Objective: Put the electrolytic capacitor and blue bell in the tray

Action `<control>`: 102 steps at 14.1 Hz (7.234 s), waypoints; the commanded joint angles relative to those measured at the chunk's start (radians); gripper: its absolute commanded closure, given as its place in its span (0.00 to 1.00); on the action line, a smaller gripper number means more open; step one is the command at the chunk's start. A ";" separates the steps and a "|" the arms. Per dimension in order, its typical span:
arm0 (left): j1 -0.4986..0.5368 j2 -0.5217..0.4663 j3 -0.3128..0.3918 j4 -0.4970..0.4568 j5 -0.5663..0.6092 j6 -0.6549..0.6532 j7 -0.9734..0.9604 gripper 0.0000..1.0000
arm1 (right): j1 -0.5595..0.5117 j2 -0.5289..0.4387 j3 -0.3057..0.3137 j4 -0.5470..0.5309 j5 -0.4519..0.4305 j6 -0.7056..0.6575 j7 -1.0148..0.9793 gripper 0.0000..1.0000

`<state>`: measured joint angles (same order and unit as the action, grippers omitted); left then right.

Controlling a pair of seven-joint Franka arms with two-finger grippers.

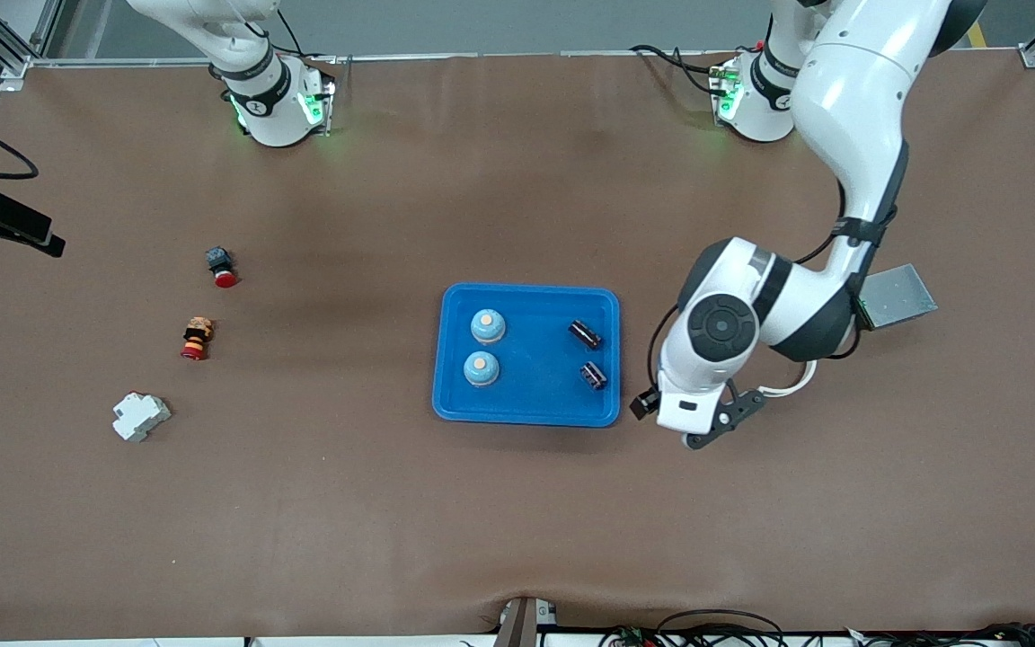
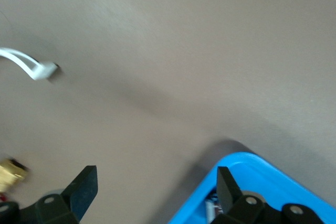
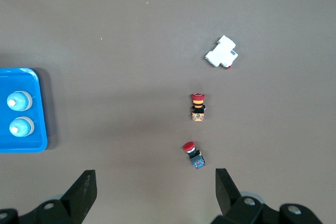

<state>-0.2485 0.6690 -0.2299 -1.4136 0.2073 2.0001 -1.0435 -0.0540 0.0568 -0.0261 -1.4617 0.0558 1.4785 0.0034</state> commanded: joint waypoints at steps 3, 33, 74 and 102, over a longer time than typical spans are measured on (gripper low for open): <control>0.155 -0.097 -0.008 -0.025 -0.075 -0.119 0.285 0.00 | 0.000 -0.054 0.000 -0.057 0.001 0.017 0.018 0.00; 0.520 -0.451 -0.109 0.038 -0.115 -0.307 1.042 0.00 | 0.031 -0.069 0.005 -0.088 -0.067 0.071 0.020 0.00; 0.290 -0.589 0.104 -0.211 -0.223 -0.153 0.955 0.00 | 0.006 -0.094 -0.005 -0.121 -0.033 0.112 0.043 0.00; 0.302 -0.582 0.110 -0.047 -0.224 -0.497 0.958 0.00 | 0.009 -0.092 -0.001 -0.123 -0.033 0.123 0.041 0.00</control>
<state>0.0520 0.0809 -0.1196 -1.4776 -0.0135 1.5335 -0.0806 -0.0380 -0.0037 -0.0333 -1.5552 0.0149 1.5893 0.0315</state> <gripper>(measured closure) 0.000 0.000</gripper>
